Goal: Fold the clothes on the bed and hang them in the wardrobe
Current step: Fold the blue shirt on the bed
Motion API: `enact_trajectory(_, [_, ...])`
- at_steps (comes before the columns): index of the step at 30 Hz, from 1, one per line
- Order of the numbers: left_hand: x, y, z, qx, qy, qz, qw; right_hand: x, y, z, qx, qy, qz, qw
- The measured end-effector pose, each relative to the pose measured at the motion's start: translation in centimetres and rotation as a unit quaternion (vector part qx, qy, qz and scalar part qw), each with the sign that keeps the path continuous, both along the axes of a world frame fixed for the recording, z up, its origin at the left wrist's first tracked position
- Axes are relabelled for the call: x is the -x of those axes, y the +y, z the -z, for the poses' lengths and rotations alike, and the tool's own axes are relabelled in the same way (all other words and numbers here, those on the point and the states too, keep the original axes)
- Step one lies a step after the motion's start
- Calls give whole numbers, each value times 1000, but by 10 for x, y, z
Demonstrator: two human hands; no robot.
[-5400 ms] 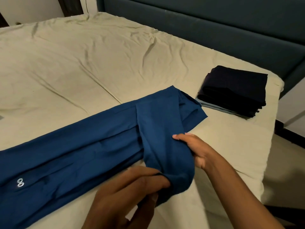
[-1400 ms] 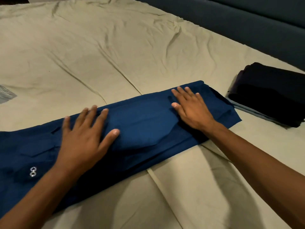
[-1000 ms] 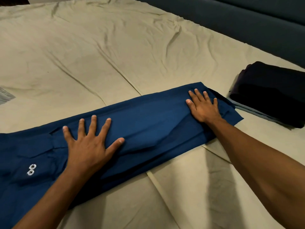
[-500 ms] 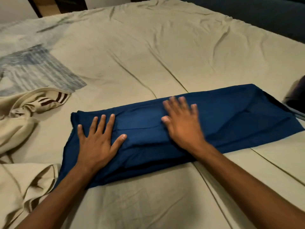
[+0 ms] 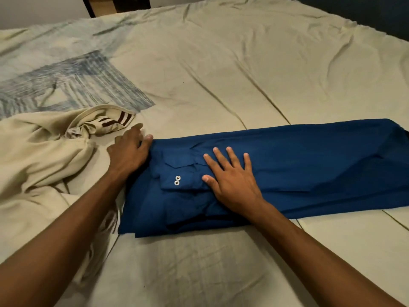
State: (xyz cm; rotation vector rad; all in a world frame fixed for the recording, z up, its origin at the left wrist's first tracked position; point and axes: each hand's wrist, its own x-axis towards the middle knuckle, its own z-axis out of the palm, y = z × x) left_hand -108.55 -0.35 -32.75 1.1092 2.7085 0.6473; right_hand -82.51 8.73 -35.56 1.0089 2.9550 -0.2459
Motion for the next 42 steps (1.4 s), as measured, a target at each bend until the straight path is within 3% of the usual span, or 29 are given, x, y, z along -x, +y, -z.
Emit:
enact_trajectory(5, [22, 15, -9, 79, 2, 24, 997, 9, -11, -1, -9, 8, -3, 1000])
enact_trajectory(9, [18, 13, -6, 72, 14, -27, 997, 10, -12, 0, -18, -2, -17, 1000])
enact_trajectory(14, [-12, -16, -21, 93, -85, -69, 990, 10, -12, -1, -4, 15, -9, 1000])
enact_trajectory(18, [-43, -33, -33, 141, -172, -44, 974, 5, -9, -8, 29, 94, 35, 995])
enact_trajectory(21, [-66, -33, -30, 157, -121, -13, 980, -10, 8, -18, -5, 130, 90, 987])
enact_trajectory(25, [-76, -35, -16, 151, -29, -16, 988, -36, 24, -8, -12, 17, 90, 996])
enact_trajectory(30, [-97, -38, -16, 123, 61, -78, 987, -38, 27, -3, 19, 6, 84, 996])
enact_trajectory(33, [-102, -31, -12, 113, -21, -89, 989, -39, 26, -4, 20, 12, 84, 996])
enact_trajectory(35, [-94, -25, -14, 68, -147, -100, 982, -40, 27, -6, 36, 25, 82, 996])
enact_trajectory(38, [-86, -19, -29, -61, -406, -130, 903, -46, 33, -13, 88, 102, 92, 987])
enact_trajectory(42, [-101, -10, -69, -113, -544, -111, 824, -60, 43, -24, 213, 302, 141, 918])
